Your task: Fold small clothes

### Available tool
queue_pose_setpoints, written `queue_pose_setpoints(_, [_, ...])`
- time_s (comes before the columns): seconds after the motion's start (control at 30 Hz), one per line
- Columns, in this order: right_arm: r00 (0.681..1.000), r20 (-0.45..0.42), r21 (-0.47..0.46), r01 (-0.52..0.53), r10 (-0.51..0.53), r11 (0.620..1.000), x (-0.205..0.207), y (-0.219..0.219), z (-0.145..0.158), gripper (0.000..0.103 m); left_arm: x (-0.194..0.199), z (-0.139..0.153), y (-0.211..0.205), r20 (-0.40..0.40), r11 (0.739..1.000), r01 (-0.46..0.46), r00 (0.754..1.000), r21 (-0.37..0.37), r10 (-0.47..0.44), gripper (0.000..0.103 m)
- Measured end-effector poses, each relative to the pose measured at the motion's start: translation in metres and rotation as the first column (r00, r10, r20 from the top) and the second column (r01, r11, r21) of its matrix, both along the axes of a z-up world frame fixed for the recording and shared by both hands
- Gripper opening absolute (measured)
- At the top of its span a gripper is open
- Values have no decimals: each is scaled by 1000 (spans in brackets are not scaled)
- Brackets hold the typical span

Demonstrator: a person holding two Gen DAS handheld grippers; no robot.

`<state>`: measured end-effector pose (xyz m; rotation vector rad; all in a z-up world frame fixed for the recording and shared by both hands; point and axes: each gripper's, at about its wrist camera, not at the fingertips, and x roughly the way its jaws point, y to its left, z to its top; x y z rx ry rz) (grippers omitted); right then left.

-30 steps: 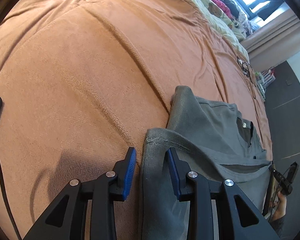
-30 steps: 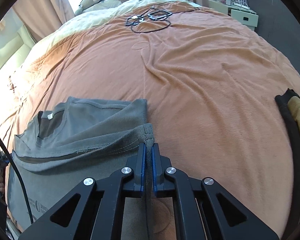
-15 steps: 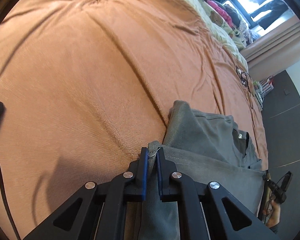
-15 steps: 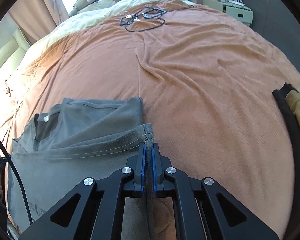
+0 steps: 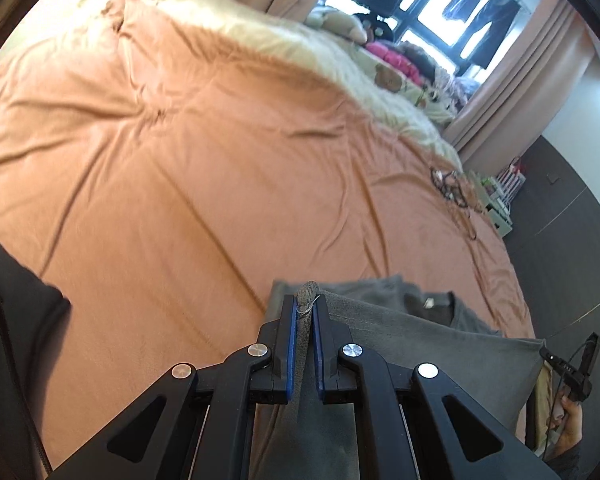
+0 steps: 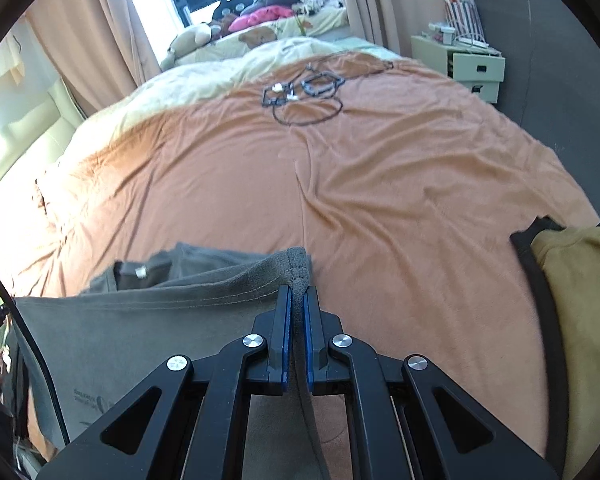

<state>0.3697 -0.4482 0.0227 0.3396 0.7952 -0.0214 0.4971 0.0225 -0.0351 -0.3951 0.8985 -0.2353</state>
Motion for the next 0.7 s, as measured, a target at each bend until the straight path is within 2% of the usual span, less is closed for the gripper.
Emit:
queue_pose_setpoints(0.23, [999,41,-23,-5,6,1000,6,4,26,2,17,27,-4,47,999,-28,999,37,26,8])
queue_pose_setpoints(0.33, [999,38,-41,-5,7,999,17,6,25,2,35,30,-12,50,993,-19,999,115,13,8])
queue_pose_setpoints(0.43, [1000,26,-61,-11,12,998,34,9,22,2,51,31,-15,43,989,-11,999,146,5,8])
queue_pose_setpoints(0.53, [1000,1,-83,-11,12,996,55,10,12,2,69,21,-21,16,985,0,1000,171,-3,8])
queue_pose_setpoints(0.7, [998,-65,-76,-13,8,997,90,12,-18,2,95,-18,-38,-56,972,27,998,232,-15,8])
